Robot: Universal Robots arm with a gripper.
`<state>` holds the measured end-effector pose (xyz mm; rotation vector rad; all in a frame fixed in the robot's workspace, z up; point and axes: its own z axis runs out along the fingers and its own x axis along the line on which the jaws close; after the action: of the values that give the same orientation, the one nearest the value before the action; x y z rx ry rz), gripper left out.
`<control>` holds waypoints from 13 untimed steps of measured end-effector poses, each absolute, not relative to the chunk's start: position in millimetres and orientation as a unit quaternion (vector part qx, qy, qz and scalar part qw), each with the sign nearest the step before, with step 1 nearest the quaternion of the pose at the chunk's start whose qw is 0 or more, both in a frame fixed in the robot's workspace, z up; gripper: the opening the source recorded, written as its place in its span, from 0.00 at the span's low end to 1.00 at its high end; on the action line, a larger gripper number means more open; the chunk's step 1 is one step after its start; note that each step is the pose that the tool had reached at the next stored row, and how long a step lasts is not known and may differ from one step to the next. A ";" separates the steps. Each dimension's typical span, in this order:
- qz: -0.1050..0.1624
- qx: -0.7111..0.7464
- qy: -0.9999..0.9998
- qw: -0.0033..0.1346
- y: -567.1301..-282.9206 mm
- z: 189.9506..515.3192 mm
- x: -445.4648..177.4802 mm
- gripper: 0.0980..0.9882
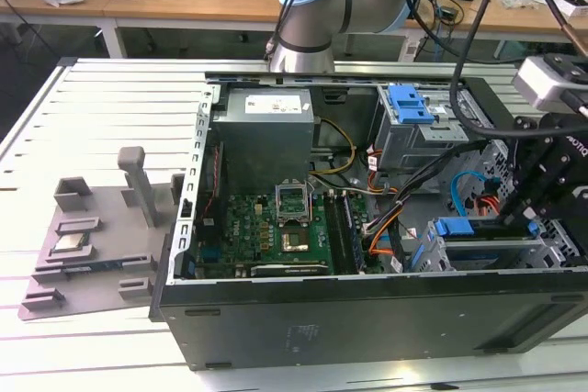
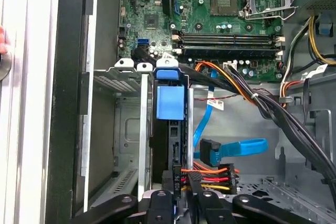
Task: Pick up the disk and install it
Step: 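Insert the first disk wire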
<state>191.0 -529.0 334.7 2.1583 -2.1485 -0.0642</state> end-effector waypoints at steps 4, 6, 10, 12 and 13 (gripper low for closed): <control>-0.021 0.708 -0.705 0.048 -525.7 359.0 191.0 0.16; -0.020 0.708 -0.705 0.049 -522.0 372.8 190.9 0.07; -0.019 0.708 -0.705 0.049 -520.4 390.2 190.9 0.01; -0.020 0.708 -0.705 0.049 -520.4 392.6 191.0 0.01; -0.020 0.708 -0.705 0.049 -520.4 393.1 191.0 0.01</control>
<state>191.0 -520.4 393.1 2.1559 -2.1466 -0.0594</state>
